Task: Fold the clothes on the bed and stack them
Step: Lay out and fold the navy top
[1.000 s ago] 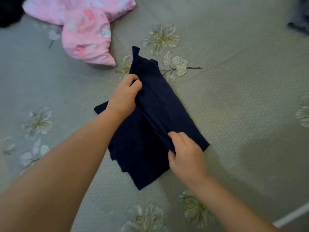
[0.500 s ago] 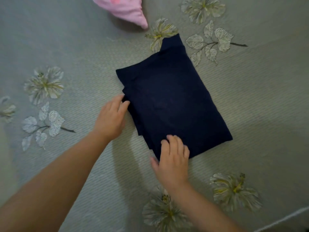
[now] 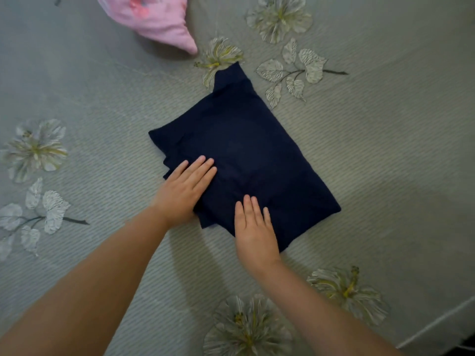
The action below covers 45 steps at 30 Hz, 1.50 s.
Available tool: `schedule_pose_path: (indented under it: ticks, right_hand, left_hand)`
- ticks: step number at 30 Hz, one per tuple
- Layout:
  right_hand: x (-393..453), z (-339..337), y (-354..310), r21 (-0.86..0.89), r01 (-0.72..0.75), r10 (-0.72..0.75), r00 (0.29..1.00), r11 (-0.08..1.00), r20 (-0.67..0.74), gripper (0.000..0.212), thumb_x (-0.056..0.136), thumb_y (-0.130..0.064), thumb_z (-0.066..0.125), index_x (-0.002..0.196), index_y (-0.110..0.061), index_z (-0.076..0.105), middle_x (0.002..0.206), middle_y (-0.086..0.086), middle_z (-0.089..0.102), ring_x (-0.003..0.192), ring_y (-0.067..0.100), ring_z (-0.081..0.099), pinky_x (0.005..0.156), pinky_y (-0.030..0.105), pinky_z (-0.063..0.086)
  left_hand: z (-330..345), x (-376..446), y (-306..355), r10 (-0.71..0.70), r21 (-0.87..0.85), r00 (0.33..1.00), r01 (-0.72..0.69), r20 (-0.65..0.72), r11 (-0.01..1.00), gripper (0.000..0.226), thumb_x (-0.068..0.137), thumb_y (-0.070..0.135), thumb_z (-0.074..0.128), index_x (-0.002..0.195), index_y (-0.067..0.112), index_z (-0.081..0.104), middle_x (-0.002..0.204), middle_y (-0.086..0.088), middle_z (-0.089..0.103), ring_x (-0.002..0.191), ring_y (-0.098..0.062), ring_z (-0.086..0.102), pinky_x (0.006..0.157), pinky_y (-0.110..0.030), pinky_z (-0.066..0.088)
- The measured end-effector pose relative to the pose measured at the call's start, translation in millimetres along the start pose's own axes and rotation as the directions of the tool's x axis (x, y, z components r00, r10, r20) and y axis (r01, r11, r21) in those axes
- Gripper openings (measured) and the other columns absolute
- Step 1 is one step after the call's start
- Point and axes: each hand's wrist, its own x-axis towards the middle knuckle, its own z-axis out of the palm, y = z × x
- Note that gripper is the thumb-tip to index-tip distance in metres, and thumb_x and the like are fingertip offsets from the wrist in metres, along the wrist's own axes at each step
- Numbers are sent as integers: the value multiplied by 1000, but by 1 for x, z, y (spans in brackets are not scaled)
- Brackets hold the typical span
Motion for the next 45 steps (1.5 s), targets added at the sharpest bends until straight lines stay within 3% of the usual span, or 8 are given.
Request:
schedule_pose_path:
  ticks: [3,5,8,18,23,28,33,45]
  right_hand:
    - [-24,-14,43,-24,88,-90,988,996,-124,69,43,-7,89,106,5,65,110,22,65,103,31,63,81,40,54]
    - [-38,-21,76,-86,115,-128,977,990,-169,69,30,-4,91,95,4,70,98,19,70,92,29,68,72,36,57]
    - [-48,-32,118,-121,107,-128,975,987,-179,69,28,4,90,94,6,69,98,21,69,92,30,67,72,38,56]
    - [-36,-124,220,-101,107,-131,952,989,-276,65,43,23,75,106,19,58,109,36,59,102,46,59,83,50,47]
    - [-26,-205,282,-80,143,-161,937,986,-310,59,78,20,45,134,16,26,141,35,25,133,47,23,111,43,15]
    - [-54,-275,329,-11,63,-63,921,998,-384,59,61,25,61,118,22,46,122,41,47,112,54,47,92,56,39]
    - [-102,-325,376,-36,-29,12,916,999,-401,60,90,6,37,143,3,10,152,21,9,142,28,10,114,27,9]
    - [-209,-417,525,42,-316,296,824,948,-483,65,84,10,38,142,4,10,152,21,9,142,29,9,115,27,8]
  left_hand:
    - [-3,8,29,57,4,989,-57,-140,998,78,86,10,57,142,14,3,151,-10,8,139,-25,2,113,-44,0]
    - [-1,13,49,82,-39,954,-97,-290,995,64,62,-7,77,122,-2,54,124,-22,56,113,-39,54,91,-58,39]
    - [-10,20,82,102,-10,913,-115,-395,993,32,73,-5,50,101,-8,66,102,-24,67,91,-39,66,69,-55,51]
    - [-126,66,153,-66,-45,926,53,-372,998,48,59,-21,67,106,-19,57,108,-37,58,96,-51,59,78,-63,42]
    - [-208,98,181,-135,37,944,153,-302,987,57,97,6,28,144,2,-4,154,-16,-2,143,-25,-1,110,-30,-11]
    - [-293,124,223,-99,72,949,126,-300,989,61,97,8,31,145,5,-7,155,-12,-4,143,-21,-2,113,-29,-7]
    - [-368,139,273,26,126,938,18,-345,992,59,97,6,29,145,5,-5,155,-11,-2,143,-21,0,114,-30,-4]
    - [-499,228,438,311,189,841,-252,-443,949,56,96,5,28,146,9,3,155,-9,5,143,-20,4,114,-29,-1]
